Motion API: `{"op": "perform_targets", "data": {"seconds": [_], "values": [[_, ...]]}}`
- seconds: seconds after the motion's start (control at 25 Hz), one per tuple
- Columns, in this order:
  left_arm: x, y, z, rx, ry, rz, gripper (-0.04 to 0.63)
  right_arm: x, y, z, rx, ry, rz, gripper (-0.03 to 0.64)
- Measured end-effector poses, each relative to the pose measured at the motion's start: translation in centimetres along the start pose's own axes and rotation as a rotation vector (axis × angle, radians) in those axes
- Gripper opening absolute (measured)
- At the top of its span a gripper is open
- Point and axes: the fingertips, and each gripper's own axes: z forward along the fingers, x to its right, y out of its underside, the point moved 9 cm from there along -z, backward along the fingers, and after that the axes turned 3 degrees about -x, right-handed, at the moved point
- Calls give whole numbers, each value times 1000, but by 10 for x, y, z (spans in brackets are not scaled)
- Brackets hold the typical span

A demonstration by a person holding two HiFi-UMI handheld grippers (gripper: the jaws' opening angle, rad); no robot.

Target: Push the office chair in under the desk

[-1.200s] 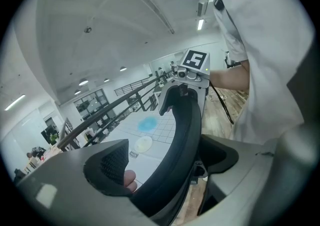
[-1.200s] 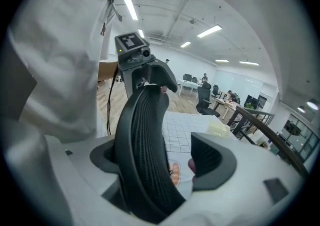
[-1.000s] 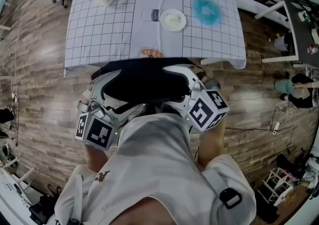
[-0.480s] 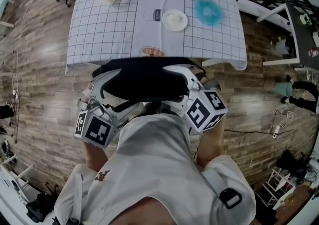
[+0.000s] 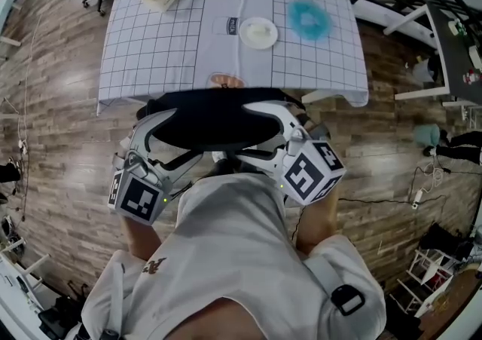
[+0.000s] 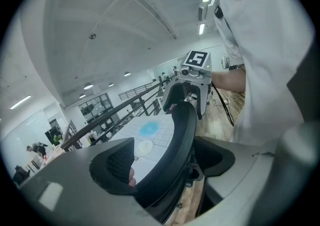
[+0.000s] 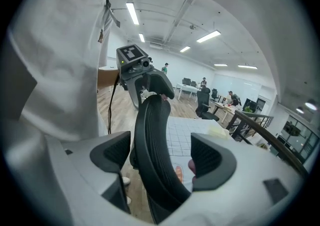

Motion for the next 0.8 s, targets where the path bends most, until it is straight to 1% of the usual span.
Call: {"op": "perform_targets", "data": {"seconds": [0.12,0.2,0.28,0.36,0.48,0.52,0.56,0.6,0.64,0.68,0.72,0.76,0.8], "values": [[3,1,-3,17,-4,-22,354,-4,-3,-8,44,11,11,373],[5,-1,-6,32,-6,-34,337,-5,-6,-14,91,30,21,333],[3,-5,-10,34,-8,-41,317,-4,-10,-21,141,53,30,309],[2,-8,-13,39,-6,-50,302,-1,-15,-27,193,86,39,244],[1,-13,-15,77,-4,-57,282,7,-23,-35,276,150,50,163],[-1,-15,-18,104,-16,-62,275,9,-26,-36,299,167,54,140],[-4,-17,-22,148,-39,-77,216,11,-28,-36,318,180,59,121],[-7,-20,-27,205,-68,-101,168,12,-30,-36,333,191,64,115],[-11,-24,-31,266,-96,-128,137,13,-32,-36,348,205,69,105],[-15,-28,-35,324,-121,-148,113,14,-34,-36,364,220,74,66],[-18,-32,-38,374,-143,-161,82,16,-36,-37,380,236,80,53],[-22,-36,-40,415,-159,-169,53,17,-38,-37,392,251,84,31],[-25,-40,-41,448,-172,-174,24,18,-40,-36,400,262,86,25]]}}
